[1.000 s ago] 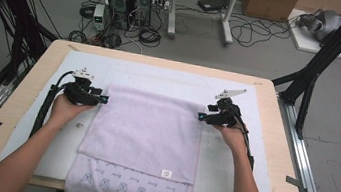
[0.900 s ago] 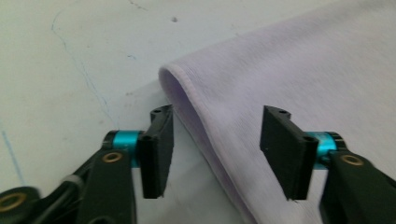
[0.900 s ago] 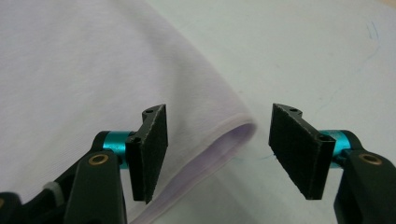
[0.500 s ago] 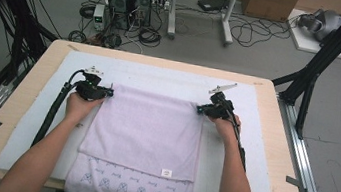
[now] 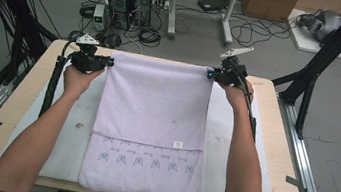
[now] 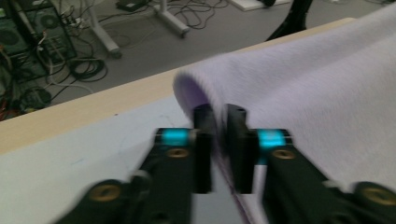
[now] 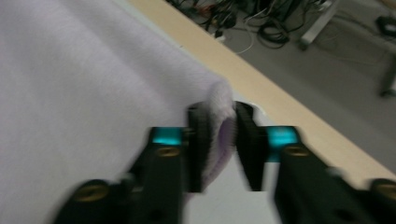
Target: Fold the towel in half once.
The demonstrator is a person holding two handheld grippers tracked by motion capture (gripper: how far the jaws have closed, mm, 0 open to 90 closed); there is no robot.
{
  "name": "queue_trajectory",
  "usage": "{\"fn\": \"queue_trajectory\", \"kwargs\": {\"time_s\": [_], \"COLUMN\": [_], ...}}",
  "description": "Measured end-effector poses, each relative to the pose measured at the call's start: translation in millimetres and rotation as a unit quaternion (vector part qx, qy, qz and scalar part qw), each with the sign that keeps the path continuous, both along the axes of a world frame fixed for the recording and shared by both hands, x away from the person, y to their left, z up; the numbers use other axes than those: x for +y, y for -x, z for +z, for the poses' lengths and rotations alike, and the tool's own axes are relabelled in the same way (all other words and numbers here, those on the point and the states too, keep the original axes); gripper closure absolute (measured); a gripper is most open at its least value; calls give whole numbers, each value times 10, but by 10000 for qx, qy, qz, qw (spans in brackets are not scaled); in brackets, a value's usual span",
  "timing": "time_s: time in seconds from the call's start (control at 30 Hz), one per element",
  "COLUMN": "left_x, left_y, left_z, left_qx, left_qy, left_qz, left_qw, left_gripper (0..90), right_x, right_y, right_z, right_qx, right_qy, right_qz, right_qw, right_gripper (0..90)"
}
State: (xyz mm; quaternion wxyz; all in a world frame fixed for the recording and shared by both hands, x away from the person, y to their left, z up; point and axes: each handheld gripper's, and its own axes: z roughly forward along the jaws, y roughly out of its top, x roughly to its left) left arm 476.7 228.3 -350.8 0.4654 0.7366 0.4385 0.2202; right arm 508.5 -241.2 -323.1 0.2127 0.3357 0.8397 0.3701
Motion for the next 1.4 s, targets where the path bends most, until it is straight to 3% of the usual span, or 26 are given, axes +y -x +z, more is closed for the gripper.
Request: {"fn": "queue_trajectory", "kwargs": {"time_s": [0.03,0.1,0.13,0.17,0.23,0.37,0.43,0.53,0.63,0.87,0.97,1.1,1.17,1.2,1.33,1.4], "left_x": [26,53,60,59,69,57,58,60,54,65,57,33,16,8,-20,-23], "left_y": [-7,-7,-5,11,81,231,324,478,636,1043,1175,1289,1344,1371,1428,1445], "left_z": [-17,-87,-109,-137,-189,-287,-324,-380,-433,-553,-602,-685,-734,-753,-798,-809], "left_qx": [69,256,347,400,325,368,368,339,331,183,160,190,208,228,277,319], "left_qy": [1,-212,-283,-359,-323,-357,-356,-368,-475,-316,-361,-380,-385,-413,-483,-494], "left_qz": [-24,-103,-165,-212,-312,-571,-680,-799,-936,-1141,-1236,-1340,-1406,-1435,-1566,-1620], "left_qw": [10000,9994,9989,9983,9985,9971,9964,9956,9939,9928,9916,9901,9891,9885,9861,9850], "left_gripper": [657,598,575,559,552,537,531,521,510,494,494,508,517,517,522,522], "right_x": [-6,-14,-13,-13,-4,-2,-5,-8,-49,-66,-63,-30,-9,-7,-39,-39], "right_y": [-7,-12,-2,19,91,286,340,560,765,1227,1375,1491,1590,1618,1687,1687], "right_z": [-31,-125,-182,-215,-301,-473,-528,-568,-616,-718,-760,-814,-832,-844,-955,-1017], "right_qx": [45,248,388,381,421,494,946,666,630,489,408,562,243,224,289,498], "right_qy": [11,-24,-52,-65,-110,-224,-312,-187,-306,-290,-310,-212,-252,-271,-330,-245], "right_qz": [-41,-112,-97,-64,-4,144,283,399,477,764,856,997,1099,1101,1134,1155], "right_qw": [10000,9996,9992,9992,9991,9984,9946,9968,9964,9955,9950,9932,9933,9933,9926,9918], "right_gripper": [598,500,475,472,449,408,360,383,380,382,397,424,458,457,479,479]}}
